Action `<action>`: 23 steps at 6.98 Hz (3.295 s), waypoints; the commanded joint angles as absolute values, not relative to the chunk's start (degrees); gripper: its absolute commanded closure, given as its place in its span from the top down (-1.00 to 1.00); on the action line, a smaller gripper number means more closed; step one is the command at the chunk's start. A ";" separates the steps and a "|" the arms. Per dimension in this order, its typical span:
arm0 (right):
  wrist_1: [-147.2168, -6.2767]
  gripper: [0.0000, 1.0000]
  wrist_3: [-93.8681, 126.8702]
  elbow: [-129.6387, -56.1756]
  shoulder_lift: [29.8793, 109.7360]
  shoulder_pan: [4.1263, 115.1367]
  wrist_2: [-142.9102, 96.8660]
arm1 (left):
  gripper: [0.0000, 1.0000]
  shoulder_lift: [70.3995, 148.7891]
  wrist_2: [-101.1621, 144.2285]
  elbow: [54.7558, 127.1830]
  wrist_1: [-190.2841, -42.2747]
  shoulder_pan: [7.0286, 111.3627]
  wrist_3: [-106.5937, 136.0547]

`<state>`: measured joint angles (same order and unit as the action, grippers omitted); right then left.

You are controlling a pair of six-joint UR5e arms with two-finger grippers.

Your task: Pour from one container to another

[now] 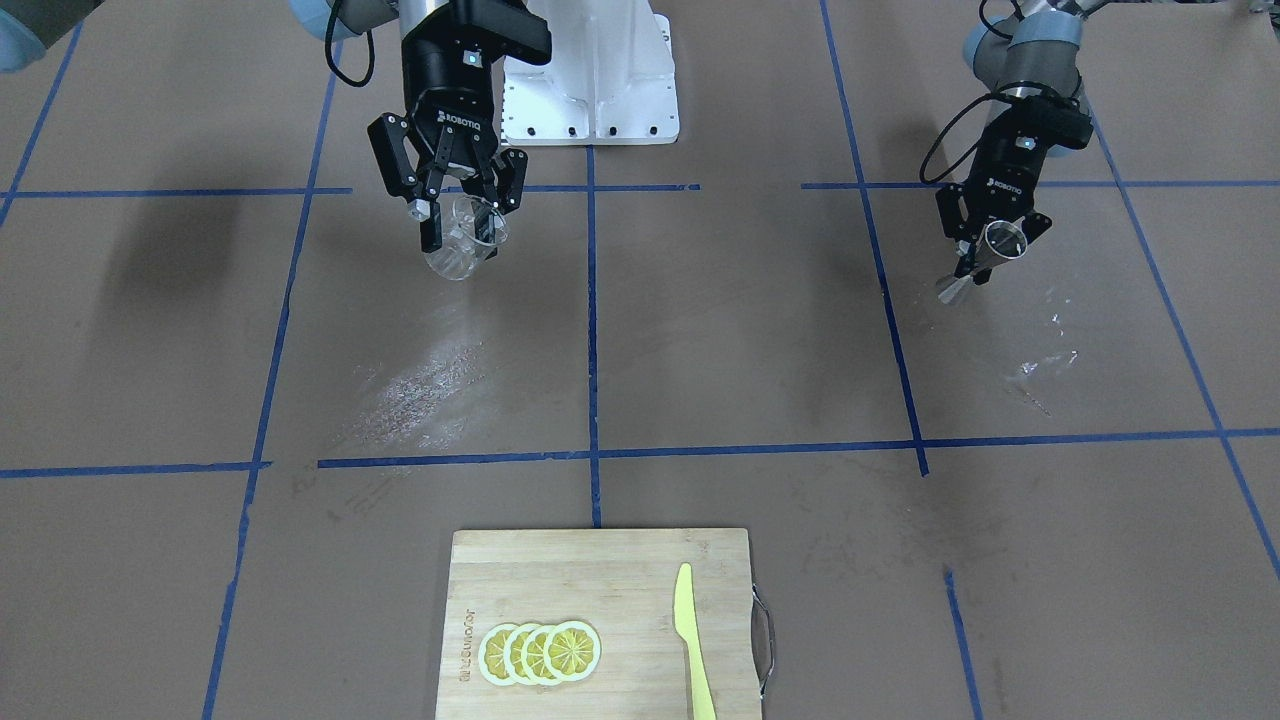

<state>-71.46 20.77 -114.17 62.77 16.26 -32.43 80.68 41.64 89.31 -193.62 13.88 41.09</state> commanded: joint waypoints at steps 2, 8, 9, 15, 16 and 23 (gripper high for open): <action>-71.46 -1.00 20.83 -114.17 62.75 16.17 -32.43 | -1.00 80.77 38.78 85.61 -192.66 12.04 41.48; -71.46 -1.00 20.74 -114.35 62.84 16.26 -32.43 | -1.00 83.41 33.49 83.50 -192.74 6.95 44.21; -71.46 -1.00 20.83 -114.35 62.93 16.26 -32.43 | -1.00 83.50 33.49 83.50 -192.74 6.51 44.12; -71.46 -1.00 20.83 -114.26 62.93 16.17 -32.26 | -1.00 84.11 33.40 82.97 -192.66 5.27 43.59; -71.46 -1.00 20.74 -114.26 62.93 16.17 -32.34 | -1.00 84.11 33.40 83.06 -192.74 5.27 43.59; -71.46 -1.00 20.83 -114.26 63.19 16.17 -32.17 | -0.95 85.69 33.31 82.00 -192.74 5.01 43.59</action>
